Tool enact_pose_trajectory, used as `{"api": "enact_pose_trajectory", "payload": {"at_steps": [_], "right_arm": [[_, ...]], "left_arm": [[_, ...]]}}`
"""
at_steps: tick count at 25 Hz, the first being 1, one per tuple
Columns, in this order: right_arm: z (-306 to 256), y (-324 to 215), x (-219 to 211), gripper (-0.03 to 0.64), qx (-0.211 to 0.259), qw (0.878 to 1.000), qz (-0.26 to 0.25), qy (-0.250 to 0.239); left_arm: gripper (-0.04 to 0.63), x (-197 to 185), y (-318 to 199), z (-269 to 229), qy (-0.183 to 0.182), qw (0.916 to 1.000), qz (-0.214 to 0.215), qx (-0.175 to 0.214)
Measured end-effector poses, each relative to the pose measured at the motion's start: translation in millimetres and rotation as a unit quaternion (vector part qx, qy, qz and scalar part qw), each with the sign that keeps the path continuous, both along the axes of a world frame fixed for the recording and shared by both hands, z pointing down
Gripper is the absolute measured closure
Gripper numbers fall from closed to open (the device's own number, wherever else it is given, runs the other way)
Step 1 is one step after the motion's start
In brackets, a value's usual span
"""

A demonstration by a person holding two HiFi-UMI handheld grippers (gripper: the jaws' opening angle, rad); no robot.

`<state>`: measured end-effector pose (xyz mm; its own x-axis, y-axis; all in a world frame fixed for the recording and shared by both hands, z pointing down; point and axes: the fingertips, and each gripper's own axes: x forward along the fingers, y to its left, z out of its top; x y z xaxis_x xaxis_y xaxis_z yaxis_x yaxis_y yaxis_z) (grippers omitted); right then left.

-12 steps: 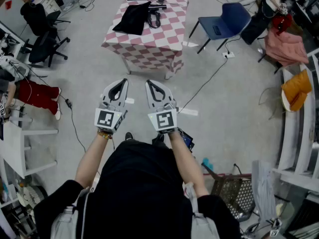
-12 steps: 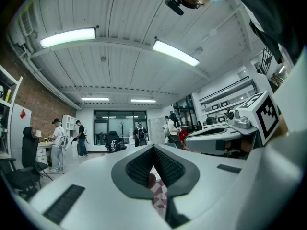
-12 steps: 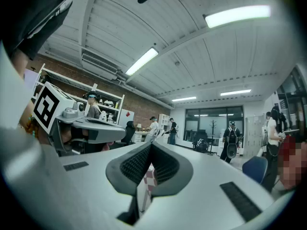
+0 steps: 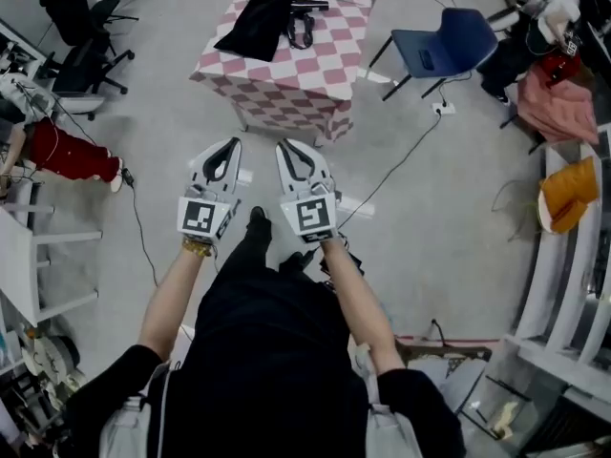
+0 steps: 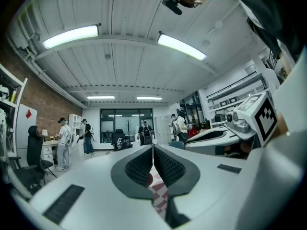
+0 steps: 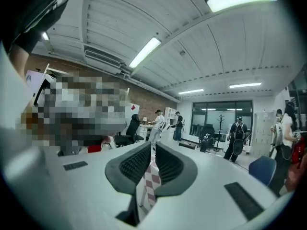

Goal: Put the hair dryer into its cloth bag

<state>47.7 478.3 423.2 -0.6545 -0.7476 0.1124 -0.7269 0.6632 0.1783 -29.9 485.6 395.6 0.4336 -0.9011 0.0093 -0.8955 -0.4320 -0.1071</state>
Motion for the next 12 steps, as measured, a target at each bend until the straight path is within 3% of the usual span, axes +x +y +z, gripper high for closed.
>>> {"api": "enact_pose_trajectory", "payload": {"at_steps": [6, 12], "right_arm": [[9, -64, -35, 0.598, 0.010, 0.999, -0.015, 0.036], [11, -136, -56, 0.598, -0.003, 0.999, 0.018, 0.051]], "left_arm": [[0.580, -21, -76, 9, 0.023, 0.9991, 0.034, 0.015], [0.580, -50, -138, 6, 0.042, 0.9978, 0.052, 0.002]]}}
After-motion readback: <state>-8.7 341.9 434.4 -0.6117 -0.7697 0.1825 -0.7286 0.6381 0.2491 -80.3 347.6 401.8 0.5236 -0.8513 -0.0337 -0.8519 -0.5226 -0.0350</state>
